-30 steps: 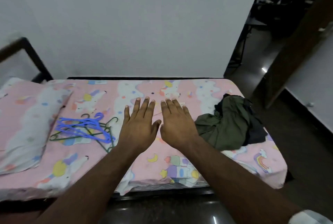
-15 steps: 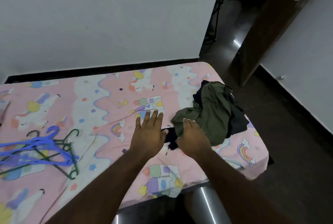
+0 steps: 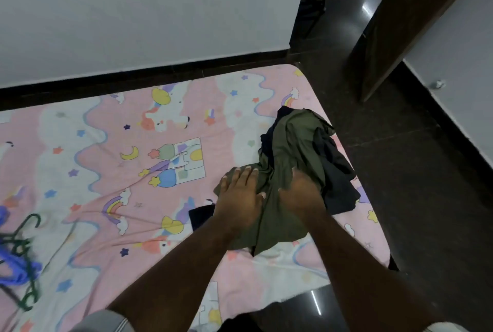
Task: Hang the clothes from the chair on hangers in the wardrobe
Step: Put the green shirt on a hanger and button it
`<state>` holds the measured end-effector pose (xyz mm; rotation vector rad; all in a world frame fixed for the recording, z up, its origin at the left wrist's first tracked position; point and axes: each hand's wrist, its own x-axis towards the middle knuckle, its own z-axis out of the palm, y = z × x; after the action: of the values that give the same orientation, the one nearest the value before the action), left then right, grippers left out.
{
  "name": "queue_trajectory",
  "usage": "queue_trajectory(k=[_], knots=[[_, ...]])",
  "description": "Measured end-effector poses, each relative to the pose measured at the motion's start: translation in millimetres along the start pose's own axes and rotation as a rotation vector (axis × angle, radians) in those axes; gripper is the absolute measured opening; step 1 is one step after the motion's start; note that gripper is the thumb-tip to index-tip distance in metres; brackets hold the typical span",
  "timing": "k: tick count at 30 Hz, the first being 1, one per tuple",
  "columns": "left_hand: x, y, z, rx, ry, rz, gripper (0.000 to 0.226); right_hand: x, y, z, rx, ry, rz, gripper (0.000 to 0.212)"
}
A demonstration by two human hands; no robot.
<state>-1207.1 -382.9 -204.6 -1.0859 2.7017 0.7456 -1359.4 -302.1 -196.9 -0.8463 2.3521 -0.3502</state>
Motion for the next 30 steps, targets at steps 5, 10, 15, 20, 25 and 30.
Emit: queue_trajectory(k=[5, 10, 15, 20, 25, 30], knots=[[73, 33, 3, -0.080, -0.037, 0.044, 0.063, 72, 18, -32, 0.158, 0.115, 0.068, 0.067], [140, 53, 8, -0.172, -0.045, 0.038, 0.060, 128, 23, -44, 0.290, 0.157, 0.138, 0.064], [195, 67, 16, -0.275, -0.057, -0.016, 0.060, 168, 36, -44, 0.406, 0.214, 0.188, 0.053], [228, 77, 8, -0.369, 0.038, -0.020, 0.057, 186, 38, -46, 0.534, 0.278, 0.163, 0.050], [251, 81, -2, -0.325, 0.084, 0.039, 0.056, 216, 55, -88, 0.454, 0.557, 0.196, 0.029], [267, 83, 9, -0.328, 0.101, 0.086, 0.056, 277, 92, -109, 0.338, 0.376, 0.310, 0.034]])
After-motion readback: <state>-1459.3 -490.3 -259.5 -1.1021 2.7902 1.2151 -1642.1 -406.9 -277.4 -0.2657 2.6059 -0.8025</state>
